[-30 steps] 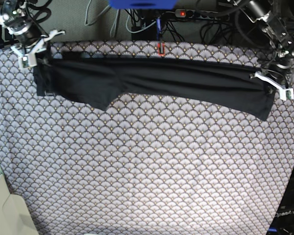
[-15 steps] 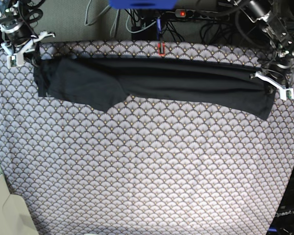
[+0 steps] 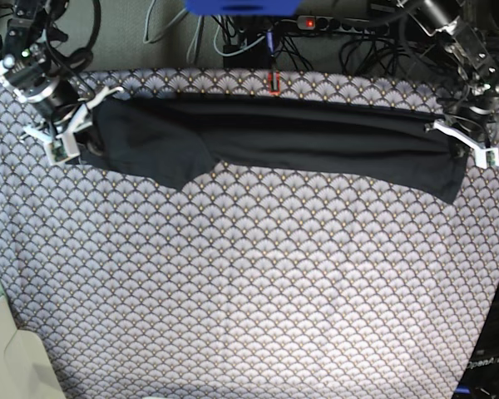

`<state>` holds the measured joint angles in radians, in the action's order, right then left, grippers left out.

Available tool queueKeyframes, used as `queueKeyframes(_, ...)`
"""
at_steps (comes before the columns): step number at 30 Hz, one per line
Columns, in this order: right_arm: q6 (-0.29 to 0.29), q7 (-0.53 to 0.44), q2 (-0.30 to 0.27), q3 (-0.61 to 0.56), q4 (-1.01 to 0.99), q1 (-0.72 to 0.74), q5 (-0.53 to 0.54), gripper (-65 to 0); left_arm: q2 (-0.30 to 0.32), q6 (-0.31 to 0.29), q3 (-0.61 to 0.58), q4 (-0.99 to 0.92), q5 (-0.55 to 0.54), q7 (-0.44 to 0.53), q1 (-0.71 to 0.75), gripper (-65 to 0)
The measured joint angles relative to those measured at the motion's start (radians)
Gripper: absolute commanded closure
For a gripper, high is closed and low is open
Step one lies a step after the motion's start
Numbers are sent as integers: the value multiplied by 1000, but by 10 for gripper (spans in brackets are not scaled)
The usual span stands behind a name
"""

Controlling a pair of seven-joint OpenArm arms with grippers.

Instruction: Fold the T-shirt properly

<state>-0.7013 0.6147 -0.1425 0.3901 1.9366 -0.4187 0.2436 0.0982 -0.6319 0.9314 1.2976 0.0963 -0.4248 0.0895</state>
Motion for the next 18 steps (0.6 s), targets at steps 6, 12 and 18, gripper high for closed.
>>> queueKeyframes(6, 0, 14, 5, -12, -29, 30, 1, -4, 1, 0, 0, 1, -1, 0, 1, 0)
queueKeyframes(12, 0, -3, -11, -11, -182, 22, -1, -4, 1, 0, 0, 1, -1, 0, 2, 0)
queueKeyframes(18, 3, -123, -19, -5, -253, -41, -4, -4, 1, 3, 0, 1, 0, 0, 2, 0)
